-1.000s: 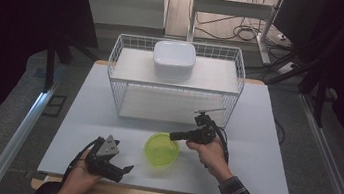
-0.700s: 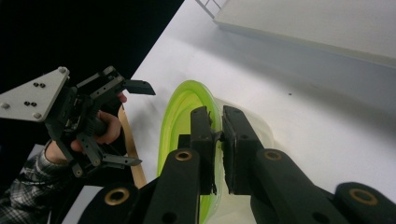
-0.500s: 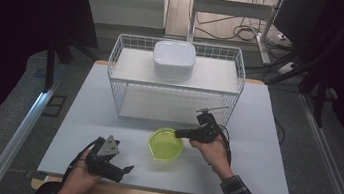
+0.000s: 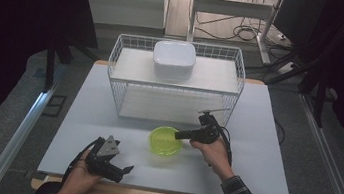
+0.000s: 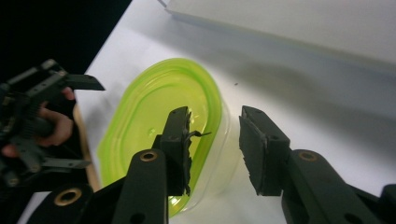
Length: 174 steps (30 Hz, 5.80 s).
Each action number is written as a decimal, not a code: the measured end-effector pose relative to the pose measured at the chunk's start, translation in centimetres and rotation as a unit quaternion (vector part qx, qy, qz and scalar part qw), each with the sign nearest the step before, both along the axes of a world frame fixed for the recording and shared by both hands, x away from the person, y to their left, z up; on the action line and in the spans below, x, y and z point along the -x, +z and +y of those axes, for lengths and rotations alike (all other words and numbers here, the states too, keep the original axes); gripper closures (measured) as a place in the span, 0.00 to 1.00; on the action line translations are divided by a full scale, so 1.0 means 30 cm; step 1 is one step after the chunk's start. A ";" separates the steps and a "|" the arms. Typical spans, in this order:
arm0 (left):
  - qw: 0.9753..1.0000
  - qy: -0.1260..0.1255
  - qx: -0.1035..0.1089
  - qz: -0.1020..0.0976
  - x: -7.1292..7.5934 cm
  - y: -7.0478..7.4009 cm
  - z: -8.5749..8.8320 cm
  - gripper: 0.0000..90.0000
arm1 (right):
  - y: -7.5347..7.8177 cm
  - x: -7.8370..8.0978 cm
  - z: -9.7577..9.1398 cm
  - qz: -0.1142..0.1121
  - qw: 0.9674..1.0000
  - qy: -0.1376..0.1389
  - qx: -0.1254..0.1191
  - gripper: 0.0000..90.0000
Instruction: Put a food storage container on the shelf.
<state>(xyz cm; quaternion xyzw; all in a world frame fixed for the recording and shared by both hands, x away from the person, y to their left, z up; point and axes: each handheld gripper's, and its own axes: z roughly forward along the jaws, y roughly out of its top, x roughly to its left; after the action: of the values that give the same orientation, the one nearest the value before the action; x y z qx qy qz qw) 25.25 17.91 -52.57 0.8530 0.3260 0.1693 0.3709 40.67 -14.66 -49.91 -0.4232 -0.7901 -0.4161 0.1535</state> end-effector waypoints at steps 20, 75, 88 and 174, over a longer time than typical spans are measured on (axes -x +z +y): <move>1.000 -0.001 -0.002 -0.001 0.000 0.000 -0.001 0.03 | 0.021 0.016 -0.026 0.045 0.998 -0.006 -0.054 0.91; 1.000 0.005 0.013 -0.008 -0.001 0.011 0.011 0.03 | 0.744 -0.100 -0.052 -0.121 0.980 -0.075 -0.138 0.90; 1.000 0.002 0.013 -0.010 0.000 0.012 0.010 0.03 | 0.827 -0.182 0.015 -0.144 0.975 -0.110 -0.125 0.90; 0.998 -0.001 0.069 0.000 -0.008 0.016 0.031 0.02 | 0.578 -0.070 -0.078 -0.263 0.961 -0.091 -0.001 0.08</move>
<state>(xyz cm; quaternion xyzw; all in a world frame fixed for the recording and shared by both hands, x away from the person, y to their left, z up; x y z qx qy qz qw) 25.47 18.85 -52.11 0.8254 0.3365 0.1460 0.4291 42.77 -17.02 -32.58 -0.3687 -0.7602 -0.5260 -0.0975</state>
